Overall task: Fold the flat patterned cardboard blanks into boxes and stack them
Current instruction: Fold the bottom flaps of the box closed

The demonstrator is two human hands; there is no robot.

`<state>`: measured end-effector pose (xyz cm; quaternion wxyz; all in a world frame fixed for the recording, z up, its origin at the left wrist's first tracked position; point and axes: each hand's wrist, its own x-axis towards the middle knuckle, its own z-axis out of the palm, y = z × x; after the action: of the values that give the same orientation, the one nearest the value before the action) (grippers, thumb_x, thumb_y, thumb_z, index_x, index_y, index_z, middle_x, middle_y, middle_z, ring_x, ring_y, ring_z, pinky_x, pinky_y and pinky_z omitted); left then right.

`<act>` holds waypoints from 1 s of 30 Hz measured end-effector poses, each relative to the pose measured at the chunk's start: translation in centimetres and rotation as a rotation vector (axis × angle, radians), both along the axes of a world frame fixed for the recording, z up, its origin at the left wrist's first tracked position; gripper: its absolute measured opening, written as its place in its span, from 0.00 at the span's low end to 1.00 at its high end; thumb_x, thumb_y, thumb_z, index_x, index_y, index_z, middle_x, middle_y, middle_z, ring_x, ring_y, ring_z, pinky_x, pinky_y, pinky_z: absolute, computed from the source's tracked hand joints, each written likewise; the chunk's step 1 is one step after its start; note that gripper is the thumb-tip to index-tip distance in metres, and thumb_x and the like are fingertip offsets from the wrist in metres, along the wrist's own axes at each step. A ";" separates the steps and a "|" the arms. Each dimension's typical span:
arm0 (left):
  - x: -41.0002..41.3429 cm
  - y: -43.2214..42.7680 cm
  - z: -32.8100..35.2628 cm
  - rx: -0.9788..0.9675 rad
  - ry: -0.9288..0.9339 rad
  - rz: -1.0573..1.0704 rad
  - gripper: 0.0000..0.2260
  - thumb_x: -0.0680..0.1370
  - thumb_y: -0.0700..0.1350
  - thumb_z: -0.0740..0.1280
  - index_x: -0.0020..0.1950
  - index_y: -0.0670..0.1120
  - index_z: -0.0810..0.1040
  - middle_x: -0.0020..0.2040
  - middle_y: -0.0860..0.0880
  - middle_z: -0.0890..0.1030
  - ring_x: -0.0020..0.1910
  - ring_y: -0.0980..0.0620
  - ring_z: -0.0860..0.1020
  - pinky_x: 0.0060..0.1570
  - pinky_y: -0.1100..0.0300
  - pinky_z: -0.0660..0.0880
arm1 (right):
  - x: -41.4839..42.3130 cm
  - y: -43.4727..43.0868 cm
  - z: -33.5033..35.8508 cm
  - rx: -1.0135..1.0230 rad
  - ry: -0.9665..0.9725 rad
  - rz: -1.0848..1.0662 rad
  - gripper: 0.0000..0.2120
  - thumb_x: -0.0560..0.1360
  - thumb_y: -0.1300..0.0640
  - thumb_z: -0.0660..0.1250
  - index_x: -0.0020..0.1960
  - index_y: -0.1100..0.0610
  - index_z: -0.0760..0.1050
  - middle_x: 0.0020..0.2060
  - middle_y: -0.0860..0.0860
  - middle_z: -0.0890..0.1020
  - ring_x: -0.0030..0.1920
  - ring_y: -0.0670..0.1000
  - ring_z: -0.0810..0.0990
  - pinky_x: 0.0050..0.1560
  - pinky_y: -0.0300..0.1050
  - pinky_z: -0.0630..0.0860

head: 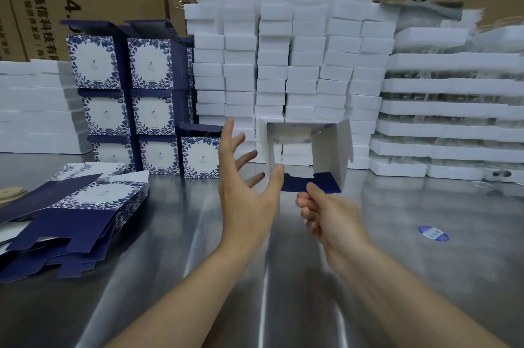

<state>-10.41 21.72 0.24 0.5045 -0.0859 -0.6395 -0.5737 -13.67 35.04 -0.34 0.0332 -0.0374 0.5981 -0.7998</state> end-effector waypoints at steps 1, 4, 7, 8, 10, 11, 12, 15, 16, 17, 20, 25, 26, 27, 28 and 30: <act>0.1 0.2 0.0 0.025 -0.023 0.009 0.43 0.76 0.45 0.78 0.80 0.70 0.57 0.71 0.59 0.72 0.66 0.55 0.77 0.56 0.63 0.80 | 0.0 0.0 0.1 0.000 0.016 -0.013 0.14 0.84 0.52 0.69 0.44 0.60 0.83 0.33 0.48 0.85 0.27 0.41 0.76 0.27 0.32 0.69; -0.1 1.0 -0.3 0.149 -0.257 -0.066 0.31 0.76 0.50 0.79 0.73 0.62 0.67 0.59 0.53 0.78 0.57 0.56 0.80 0.52 0.63 0.77 | -0.1 0.2 0.4 -0.010 0.052 -0.040 0.15 0.83 0.51 0.70 0.44 0.60 0.84 0.32 0.48 0.85 0.27 0.41 0.76 0.29 0.33 0.70; -0.6 1.5 -1.0 0.287 -0.542 -0.212 0.10 0.80 0.52 0.73 0.49 0.48 0.76 0.38 0.53 0.78 0.43 0.54 0.82 0.46 0.55 0.74 | -0.1 0.2 0.5 0.007 0.074 -0.041 0.15 0.83 0.50 0.70 0.45 0.60 0.84 0.33 0.48 0.85 0.28 0.42 0.76 0.33 0.37 0.71; -0.7 1.6 -1.2 0.305 -0.590 -0.255 0.12 0.82 0.52 0.70 0.44 0.47 0.75 0.33 0.53 0.75 0.38 0.54 0.80 0.44 0.55 0.72 | -0.1 0.2 0.4 0.020 0.081 -0.039 0.15 0.83 0.49 0.70 0.45 0.59 0.84 0.33 0.48 0.85 0.29 0.43 0.76 0.34 0.38 0.72; -0.7 1.7 -1.2 0.342 -0.612 -0.333 0.15 0.84 0.52 0.65 0.38 0.49 0.74 0.29 0.51 0.70 0.31 0.53 0.76 0.43 0.54 0.70 | -0.1 0.2 0.2 0.038 0.094 -0.025 0.15 0.83 0.49 0.70 0.44 0.59 0.83 0.34 0.48 0.85 0.28 0.43 0.76 0.33 0.38 0.73; -0.6 1.7 -1.0 0.361 -0.617 -0.366 0.17 0.84 0.52 0.64 0.35 0.50 0.75 0.29 0.51 0.69 0.29 0.53 0.74 0.42 0.54 0.69 | 0.0 0.1 0.1 0.039 0.098 -0.015 0.15 0.83 0.48 0.70 0.44 0.59 0.83 0.34 0.48 0.85 0.28 0.44 0.75 0.32 0.37 0.73; -0.6 1.6 -0.8 0.384 -0.622 -0.399 0.19 0.84 0.52 0.64 0.33 0.51 0.75 0.28 0.51 0.69 0.29 0.52 0.73 0.41 0.54 0.69 | 0.0 0.1 0.2 0.040 0.102 -0.005 0.16 0.83 0.48 0.70 0.44 0.58 0.83 0.34 0.48 0.85 0.28 0.44 0.75 0.31 0.37 0.73; -0.7 1.4 -0.7 0.367 -0.631 -0.451 0.22 0.84 0.52 0.64 0.29 0.53 0.76 0.27 0.51 0.69 0.28 0.52 0.72 0.39 0.55 0.69 | -0.1 0.0 0.4 0.061 0.126 0.025 0.17 0.82 0.45 0.70 0.45 0.58 0.84 0.33 0.48 0.83 0.28 0.44 0.74 0.32 0.37 0.72; -0.8 1.5 -0.8 0.343 -0.633 -0.460 0.21 0.83 0.52 0.64 0.30 0.53 0.75 0.28 0.51 0.69 0.28 0.52 0.72 0.40 0.55 0.69 | -0.1 0.0 0.4 0.070 0.134 0.035 0.18 0.82 0.44 0.70 0.46 0.58 0.84 0.33 0.47 0.82 0.29 0.44 0.74 0.33 0.38 0.72; -0.8 1.6 -0.8 0.317 -0.631 -0.462 0.20 0.83 0.51 0.64 0.31 0.52 0.74 0.28 0.51 0.68 0.28 0.52 0.72 0.40 0.55 0.69 | -0.1 0.0 0.5 0.077 0.140 0.044 0.18 0.82 0.44 0.69 0.46 0.58 0.84 0.32 0.47 0.82 0.29 0.44 0.74 0.34 0.39 0.72; -0.7 1.7 -0.7 0.277 -0.615 -0.443 0.18 0.82 0.49 0.64 0.32 0.52 0.70 0.28 0.51 0.67 0.28 0.53 0.71 0.40 0.55 0.69 | 0.0 0.0 0.6 0.088 0.146 0.069 0.18 0.82 0.44 0.69 0.45 0.58 0.84 0.31 0.47 0.79 0.29 0.45 0.74 0.35 0.40 0.71; -0.7 1.6 -0.8 0.321 -0.607 -0.406 0.22 0.81 0.46 0.61 0.27 0.53 0.66 0.27 0.51 0.66 0.28 0.53 0.69 0.41 0.54 0.69 | 0.5 -0.3 0.7 0.108 0.102 0.126 0.17 0.82 0.47 0.69 0.40 0.56 0.81 0.29 0.49 0.76 0.28 0.46 0.74 0.33 0.41 0.69; -0.8 1.6 -0.8 0.327 -0.606 -0.398 0.22 0.81 0.45 0.61 0.26 0.53 0.66 0.27 0.51 0.66 0.28 0.53 0.69 0.41 0.54 0.69 | 0.6 -0.3 0.8 0.102 0.092 0.128 0.16 0.82 0.49 0.69 0.39 0.56 0.81 0.29 0.49 0.76 0.28 0.47 0.74 0.33 0.41 0.69; -0.8 1.5 -0.8 0.330 -0.603 -0.390 0.22 0.81 0.45 0.61 0.26 0.53 0.65 0.27 0.51 0.66 0.28 0.53 0.69 0.40 0.54 0.69 | 0.7 -0.4 0.8 0.094 0.085 0.122 0.15 0.81 0.50 0.68 0.38 0.56 0.82 0.30 0.50 0.76 0.28 0.47 0.74 0.33 0.42 0.69; -0.8 1.5 -0.8 0.330 -0.601 -0.380 0.23 0.81 0.45 0.61 0.26 0.53 0.66 0.28 0.51 0.66 0.28 0.53 0.69 0.39 0.55 0.69 | 0.7 -0.4 0.8 0.084 0.081 0.110 0.15 0.81 0.52 0.67 0.38 0.56 0.82 0.30 0.50 0.76 0.28 0.48 0.74 0.33 0.43 0.69; -0.9 1.4 -0.8 0.331 -0.598 -0.373 0.23 0.81 0.45 0.60 0.25 0.54 0.66 0.28 0.51 0.65 0.28 0.53 0.69 0.38 0.56 0.68 | 0.7 -0.3 0.8 0.063 0.076 0.071 0.13 0.80 0.54 0.66 0.38 0.57 0.81 0.30 0.51 0.75 0.28 0.48 0.73 0.33 0.44 0.69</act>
<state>-11.29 23.13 -0.54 0.1900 0.0526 -0.6305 -0.7507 -12.95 34.72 0.42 0.0397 -0.0880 0.6220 -0.7770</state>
